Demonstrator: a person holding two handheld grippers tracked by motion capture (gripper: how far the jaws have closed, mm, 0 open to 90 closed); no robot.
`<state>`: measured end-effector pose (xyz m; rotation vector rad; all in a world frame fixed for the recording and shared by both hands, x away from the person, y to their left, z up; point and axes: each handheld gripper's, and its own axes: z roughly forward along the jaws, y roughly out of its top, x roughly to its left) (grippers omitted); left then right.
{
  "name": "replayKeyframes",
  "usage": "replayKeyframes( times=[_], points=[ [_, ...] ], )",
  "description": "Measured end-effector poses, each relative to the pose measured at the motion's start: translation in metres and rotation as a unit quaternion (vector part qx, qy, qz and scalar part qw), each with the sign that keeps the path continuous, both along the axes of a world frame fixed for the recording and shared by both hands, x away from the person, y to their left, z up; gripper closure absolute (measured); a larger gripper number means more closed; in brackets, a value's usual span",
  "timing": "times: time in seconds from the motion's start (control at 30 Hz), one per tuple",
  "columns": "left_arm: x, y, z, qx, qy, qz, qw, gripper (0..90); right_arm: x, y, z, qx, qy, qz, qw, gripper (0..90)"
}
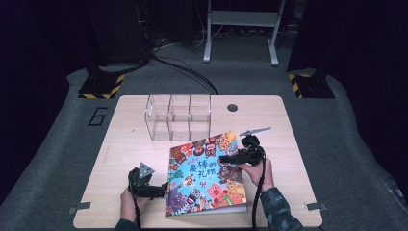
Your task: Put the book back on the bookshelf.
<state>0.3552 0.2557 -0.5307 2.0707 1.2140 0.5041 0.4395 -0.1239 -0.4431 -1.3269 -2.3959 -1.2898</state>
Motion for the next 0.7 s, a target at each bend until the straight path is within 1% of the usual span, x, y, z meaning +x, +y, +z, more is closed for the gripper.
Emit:
replayKeyframes(
  times=[0.03, 0.07, 0.1, 0.13, 0.17, 0.2, 0.23, 0.33, 0.4, 0.5, 0.53, 0.57, 0.7],
  points=[
    [0.0001, 0.0004, 0.0001, 0.002, 0.0, -0.002, 1.0, 1.1, 0.0019, 0.0029, -0.001, 0.004, -0.001, 0.006, 1.0, 32.1],
    [0.0, -0.0001, 0.0, 0.0, 0.0, 0.001, 1.0, 1.1, 0.0019, 0.0029, -0.001, 0.004, -0.001, 0.006, 1.0, 32.1],
    [0.0, 0.0002, 0.0, 0.001, 0.0, -0.001, 1.0, 1.1, 0.0022, 0.0051, -0.0014, 0.003, 0.0, 0.012, 0.9999, 32.2],
    [0.0, -0.0005, -0.0003, -0.003, -0.001, 0.003, 1.0, 1.1, 0.0023, 0.0075, -0.0016, 0.0, -0.002, 0.016, 0.9999, 32.4],
    [0.0001, 0.0008, 0.0004, 0.005, 0.002, -0.004, 1.0, 1.1, 0.0023, 0.0095, -0.002, -0.002, -0.005, 0.014, 0.9999, 32.8],
    [0.0001, 0.0006, 0.0003, 0.004, 0.001, -0.003, 1.0, 1.1, 0.0026, 0.0112, -0.0025, -0.004, -0.005, 0.014, 0.9999, 32.5],
    [0.0001, 0.0007, 0.0003, 0.004, 0.001, -0.003, 1.0, 1.1, 0.003, 0.0126, -0.0028, -0.004, -0.01, 0.01, 0.9999, 33.8],
    [0.0001, 0.0007, 0.0003, 0.004, 0.001, -0.003, 1.0, 1.1, 0.0037, 0.012, -0.0033, 0.01, -0.009, 0.006, 0.9999, 34.6],
    [0.0001, 0.0007, 0.0003, 0.004, 0.001, -0.003, 1.0, 1.1, 0.0037, 0.012, -0.0033, 0.01, -0.009, 0.001, 0.9999, 36.7],
    [0.0001, 0.0007, 0.0003, 0.004, 0.001, -0.003, 1.0, 1.1, 0.0043, 0.011, -0.004, 0.007, -0.012, -0.004, 0.9999, 42.9],
    [0.0, 0.0002, 0.0001, 0.001, 0.0, -0.001, 1.0, 1.2, 0.0042, 0.011, -0.0039, 0.004, -0.012, -0.007, 0.9999, 44.5],
    [0.0, 0.0007, 0.0003, 0.004, 0.001, -0.003, 1.0, 1.1, 0.0043, 0.0109, -0.004, 0.001, -0.016, -0.008, 0.9998, 46.4],
    [0.0, 0.0007, 0.0003, 0.004, 0.001, -0.003, 1.0, 1.1, 0.0034, 0.0113, -0.0036, -0.007, -0.027, -0.011, 0.9996, 50.3]
  ],
)
